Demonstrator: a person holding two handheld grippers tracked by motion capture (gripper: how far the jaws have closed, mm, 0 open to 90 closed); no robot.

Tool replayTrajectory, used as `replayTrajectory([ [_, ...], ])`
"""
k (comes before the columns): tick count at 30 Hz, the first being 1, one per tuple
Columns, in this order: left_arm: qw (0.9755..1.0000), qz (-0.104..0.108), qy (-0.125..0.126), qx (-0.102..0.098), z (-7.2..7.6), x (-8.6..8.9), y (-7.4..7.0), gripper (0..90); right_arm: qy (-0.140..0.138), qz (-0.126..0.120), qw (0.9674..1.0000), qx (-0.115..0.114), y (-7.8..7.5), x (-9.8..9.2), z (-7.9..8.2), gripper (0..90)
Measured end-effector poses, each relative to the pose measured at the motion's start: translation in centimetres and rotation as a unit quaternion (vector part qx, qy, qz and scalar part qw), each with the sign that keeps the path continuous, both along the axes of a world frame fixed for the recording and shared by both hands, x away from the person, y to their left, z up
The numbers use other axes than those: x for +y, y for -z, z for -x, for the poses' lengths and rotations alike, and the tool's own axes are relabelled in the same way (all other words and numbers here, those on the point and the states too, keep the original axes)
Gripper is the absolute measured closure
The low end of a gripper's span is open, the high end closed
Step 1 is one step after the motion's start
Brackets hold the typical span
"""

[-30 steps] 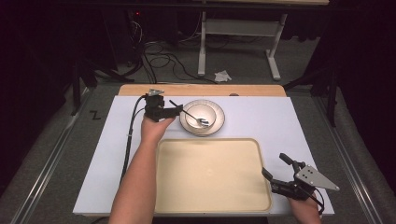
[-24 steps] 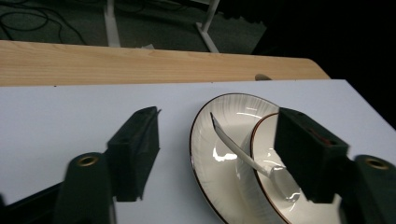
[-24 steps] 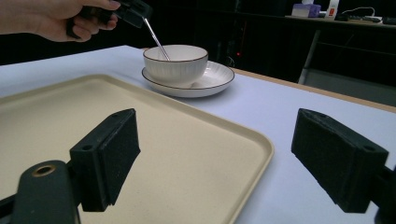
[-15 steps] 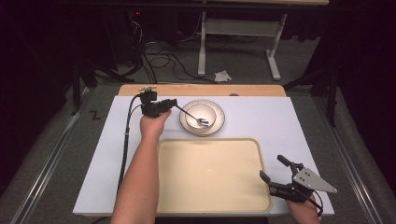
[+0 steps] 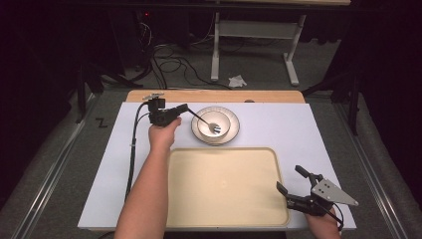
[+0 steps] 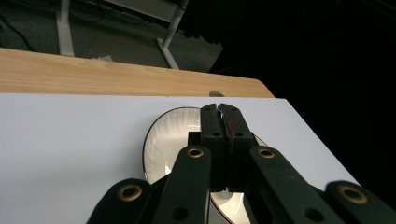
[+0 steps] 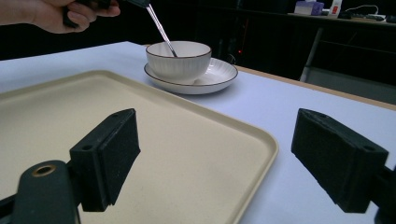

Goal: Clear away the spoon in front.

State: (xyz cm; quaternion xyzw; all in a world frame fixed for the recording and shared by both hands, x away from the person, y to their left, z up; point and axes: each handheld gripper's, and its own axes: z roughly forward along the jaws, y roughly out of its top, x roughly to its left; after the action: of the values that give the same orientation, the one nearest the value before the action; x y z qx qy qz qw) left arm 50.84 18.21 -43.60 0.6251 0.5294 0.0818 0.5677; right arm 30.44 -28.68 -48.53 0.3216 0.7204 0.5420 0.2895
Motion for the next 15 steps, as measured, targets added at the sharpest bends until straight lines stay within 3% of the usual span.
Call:
replayTrajectory([
  [6, 0.9995, -0.017, 0.009, -0.025, 1.3, -0.9, -0.4, 89.7, -0.001, 0.002, 1.0, -0.004, 0.0, -0.1, 0.2, 15.9],
  [11, 0.9965, -0.041, 0.002, -0.073, 2.9, -1.9, -1.3, 89.7, -0.001, 0.002, 1.0, -0.004, 0.0, 0.0, 0.3, 16.0],
  [15, 0.9927, -0.055, -0.004, -0.107, 4.5, -2.4, -2.2, 89.8, 0.0, 0.004, 1.0, -0.002, 0.0, 0.0, 0.4, 16.0],
])
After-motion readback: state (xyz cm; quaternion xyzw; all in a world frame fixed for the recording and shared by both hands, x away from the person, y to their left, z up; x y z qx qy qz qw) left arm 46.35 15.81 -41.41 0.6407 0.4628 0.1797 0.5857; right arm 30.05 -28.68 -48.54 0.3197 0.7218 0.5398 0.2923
